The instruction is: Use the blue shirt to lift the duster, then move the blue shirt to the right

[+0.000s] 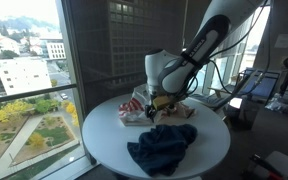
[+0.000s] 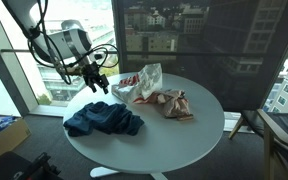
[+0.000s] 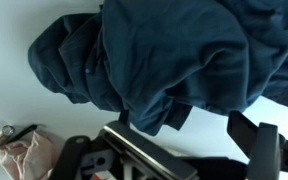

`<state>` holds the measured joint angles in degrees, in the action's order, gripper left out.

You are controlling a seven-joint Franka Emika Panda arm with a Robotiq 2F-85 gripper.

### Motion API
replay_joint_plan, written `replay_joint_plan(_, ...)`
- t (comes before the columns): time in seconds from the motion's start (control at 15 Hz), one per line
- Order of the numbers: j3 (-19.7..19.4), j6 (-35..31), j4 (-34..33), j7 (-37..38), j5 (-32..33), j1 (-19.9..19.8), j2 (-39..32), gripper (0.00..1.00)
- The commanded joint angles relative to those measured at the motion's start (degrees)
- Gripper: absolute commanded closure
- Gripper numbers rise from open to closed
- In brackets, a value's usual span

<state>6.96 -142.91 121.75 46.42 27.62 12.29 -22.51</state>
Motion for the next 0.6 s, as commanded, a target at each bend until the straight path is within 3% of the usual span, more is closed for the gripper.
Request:
replay_joint_plan(0.0, -4.5, -6.2, 1.2, -4.2, -2.0, -0.2, -0.8, 0.00)
replay_joint_plan(0.53, -4.3, -6.1, -2.6, -22.8, -19.2, -3.4, -11.3, 0.00)
